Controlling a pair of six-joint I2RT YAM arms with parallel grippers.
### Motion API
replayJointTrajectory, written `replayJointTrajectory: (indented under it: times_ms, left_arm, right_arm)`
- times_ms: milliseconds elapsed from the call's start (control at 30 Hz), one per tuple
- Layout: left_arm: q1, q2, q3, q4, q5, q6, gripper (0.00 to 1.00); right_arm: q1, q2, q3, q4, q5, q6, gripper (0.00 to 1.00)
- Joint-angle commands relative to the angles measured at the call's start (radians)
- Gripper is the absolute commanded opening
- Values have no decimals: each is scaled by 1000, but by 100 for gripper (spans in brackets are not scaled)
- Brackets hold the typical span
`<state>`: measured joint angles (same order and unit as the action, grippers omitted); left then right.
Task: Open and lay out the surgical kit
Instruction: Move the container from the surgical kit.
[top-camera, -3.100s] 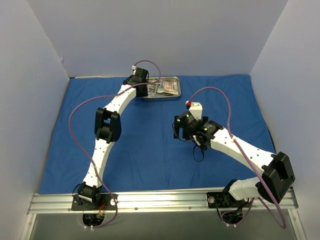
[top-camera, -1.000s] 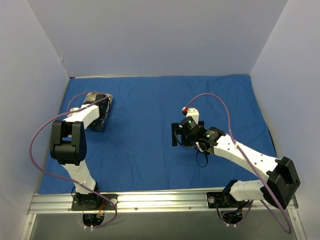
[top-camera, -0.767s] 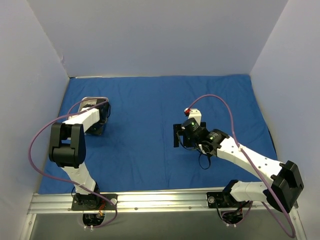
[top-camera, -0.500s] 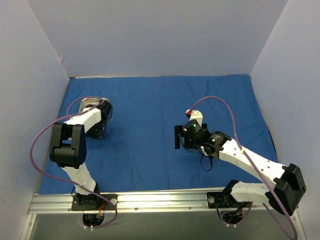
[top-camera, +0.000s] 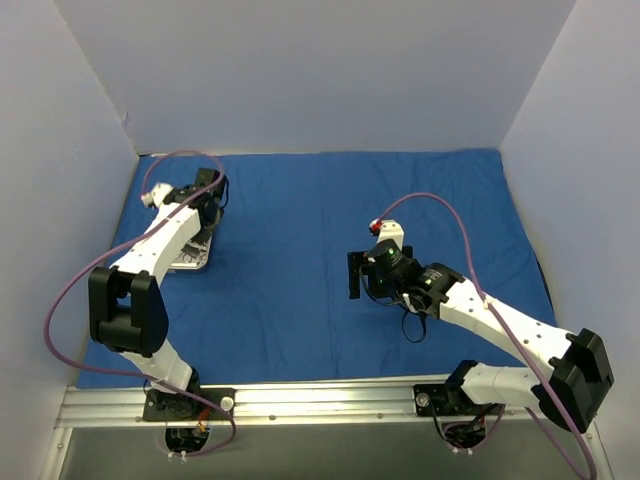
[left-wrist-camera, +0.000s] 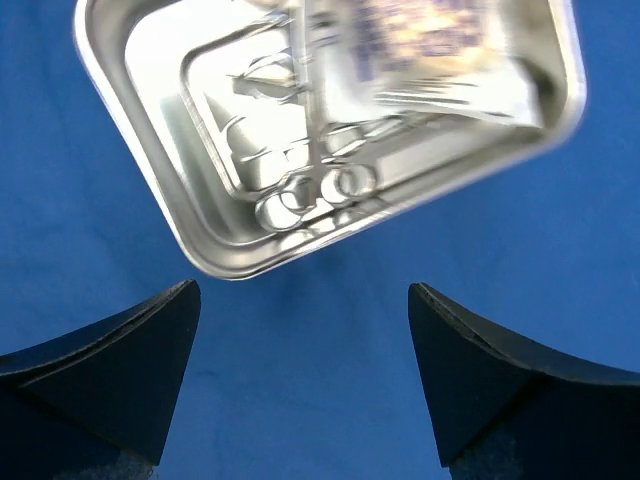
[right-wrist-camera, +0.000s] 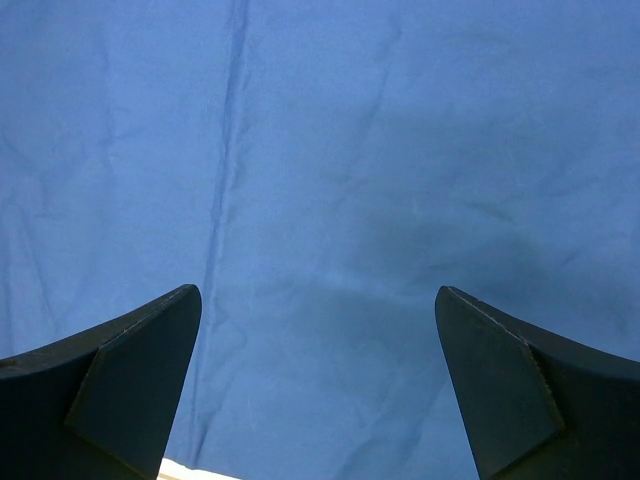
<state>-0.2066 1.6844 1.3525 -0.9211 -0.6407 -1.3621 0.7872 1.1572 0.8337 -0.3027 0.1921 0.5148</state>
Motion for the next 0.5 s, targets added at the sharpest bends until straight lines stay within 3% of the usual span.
replayJointTrajectory:
  times_ms: [0,167,300,467]
  left_arm:
    - [12,-87,59,140,12,494,94]
    - [90,-147,19,364,150,883,94]
    - [179,-120,52,485,421,1223,94]
    - [312,-26,138,499,610,1341,98]
  right_arm:
    - [9,21,35,16,-5,-38,98]
    - [10,52,39,48,-23,-58,98]
    - [9,85,50,71,-45,-67,98]
    - [10,133,70,92,-66,-75,98]
